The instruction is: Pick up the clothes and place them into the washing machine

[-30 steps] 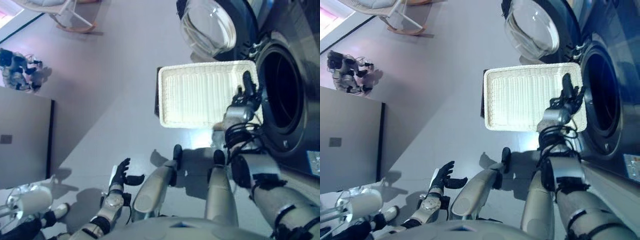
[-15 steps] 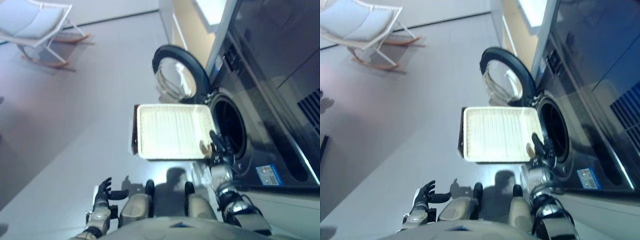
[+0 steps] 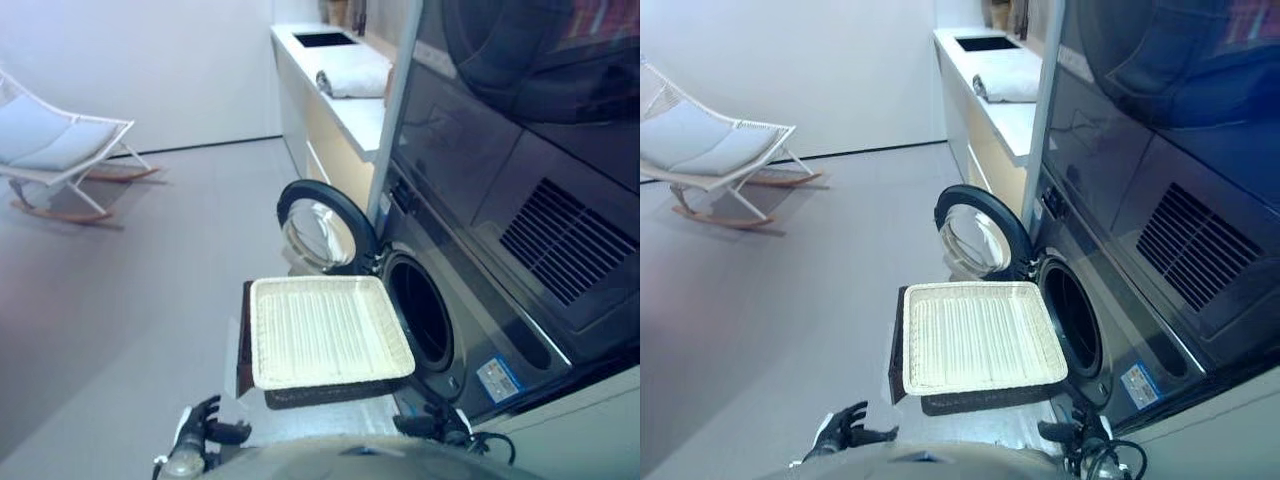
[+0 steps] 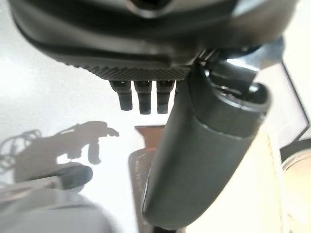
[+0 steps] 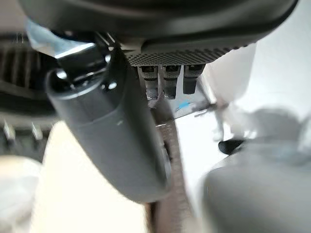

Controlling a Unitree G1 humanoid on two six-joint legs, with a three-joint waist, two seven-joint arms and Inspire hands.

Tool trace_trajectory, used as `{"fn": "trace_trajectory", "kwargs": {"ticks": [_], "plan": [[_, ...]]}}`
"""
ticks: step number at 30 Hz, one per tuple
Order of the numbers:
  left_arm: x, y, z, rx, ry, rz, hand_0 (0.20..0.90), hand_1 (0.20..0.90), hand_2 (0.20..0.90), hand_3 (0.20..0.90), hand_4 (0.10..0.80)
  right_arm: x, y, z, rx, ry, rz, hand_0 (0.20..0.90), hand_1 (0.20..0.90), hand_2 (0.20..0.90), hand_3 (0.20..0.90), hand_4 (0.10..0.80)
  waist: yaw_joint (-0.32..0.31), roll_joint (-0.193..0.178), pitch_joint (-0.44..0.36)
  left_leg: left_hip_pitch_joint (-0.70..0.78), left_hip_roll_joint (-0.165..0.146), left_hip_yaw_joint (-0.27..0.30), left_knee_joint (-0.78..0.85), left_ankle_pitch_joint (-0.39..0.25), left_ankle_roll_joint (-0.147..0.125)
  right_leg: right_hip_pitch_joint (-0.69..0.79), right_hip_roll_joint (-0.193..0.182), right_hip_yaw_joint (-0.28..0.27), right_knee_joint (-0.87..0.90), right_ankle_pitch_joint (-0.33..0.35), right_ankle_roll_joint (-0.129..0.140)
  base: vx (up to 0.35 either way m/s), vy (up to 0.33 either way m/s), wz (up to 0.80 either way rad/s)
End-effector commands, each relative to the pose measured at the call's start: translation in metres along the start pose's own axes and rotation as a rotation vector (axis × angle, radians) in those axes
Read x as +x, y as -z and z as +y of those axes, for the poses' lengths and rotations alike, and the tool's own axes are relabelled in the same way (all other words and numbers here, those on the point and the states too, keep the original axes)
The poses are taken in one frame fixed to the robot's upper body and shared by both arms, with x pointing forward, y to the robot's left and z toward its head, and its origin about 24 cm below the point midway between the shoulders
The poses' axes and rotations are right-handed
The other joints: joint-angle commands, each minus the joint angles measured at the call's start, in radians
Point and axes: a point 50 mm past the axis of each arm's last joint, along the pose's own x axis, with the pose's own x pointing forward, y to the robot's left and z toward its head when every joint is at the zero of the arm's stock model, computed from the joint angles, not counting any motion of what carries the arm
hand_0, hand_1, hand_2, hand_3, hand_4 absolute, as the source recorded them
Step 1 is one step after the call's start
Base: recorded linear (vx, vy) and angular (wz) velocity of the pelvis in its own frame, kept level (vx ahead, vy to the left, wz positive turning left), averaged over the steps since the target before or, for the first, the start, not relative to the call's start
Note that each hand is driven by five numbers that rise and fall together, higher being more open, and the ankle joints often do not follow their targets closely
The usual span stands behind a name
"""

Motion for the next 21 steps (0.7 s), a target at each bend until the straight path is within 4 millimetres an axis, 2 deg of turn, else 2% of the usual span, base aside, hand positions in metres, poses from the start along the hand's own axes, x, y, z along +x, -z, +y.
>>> {"fn": "trace_trajectory", "kwargs": {"ticks": [1,7,10,14,21], "plan": [[0.002,-0.003,0.012,0.141,0.022,-0.005,0.900,0.900,0.900,0.900,0.800,-0.004,0.024,0.001,-0.258,-0.048,0.081,0.900,0.900,0.900,0.900,0.800,-0.007,-0.019,-0.025,-0.083,-0.069,-0.009,0.091,-0.047,0.042,0.012,-0.016,-0.037,0.039,0.030,0.049,0.010,-0.014,0.06],[0.004,-0.009,0.004,0.176,0.041,-0.025,0.900,0.900,0.900,0.900,0.800,-0.005,0.032,-0.005,-0.280,-0.027,0.126,0.900,0.900,0.900,0.900,0.800,-0.017,-0.019,-0.037,-0.065,-0.066,-0.005,0.105,-0.062,0.041,0.024,-0.015,-0.034,0.050,0.016,0.047,0.008,-0.013,-0.04],[0.004,-0.013,0.000,0.180,0.048,-0.040,0.900,0.900,0.900,0.900,0.800,-0.004,0.027,-0.003,-0.266,-0.026,0.114,0.900,0.900,0.900,0.900,0.800,-0.015,-0.022,-0.038,-0.060,-0.065,-0.008,0.109,-0.066,0.041,0.030,-0.014,-0.033,0.053,0.011,0.045,0.003,-0.007,-0.01],[0.003,-0.014,-0.019,0.208,0.095,-0.045,0.900,0.900,0.900,0.900,0.800,-0.001,0.015,0.006,-0.253,-0.047,0.083,0.900,0.900,0.900,0.900,0.800,-0.009,-0.027,-0.043,-0.052,-0.061,-0.014,0.111,-0.071,0.041,0.044,-0.012,-0.040,0.051,0.000,0.042,0.000,0.000,0.00],[0.002,-0.016,-0.024,0.182,0.128,-0.051,0.900,0.900,0.900,0.900,0.800,0.000,0.015,0.001,-0.259,-0.047,0.099,0.900,0.900,0.900,0.900,0.800,-0.012,-0.020,-0.048,-0.050,-0.058,-0.013,0.108,-0.071,0.040,0.046,-0.013,-0.042,0.043,0.000,0.041,0.000,0.000,0.00]]}}
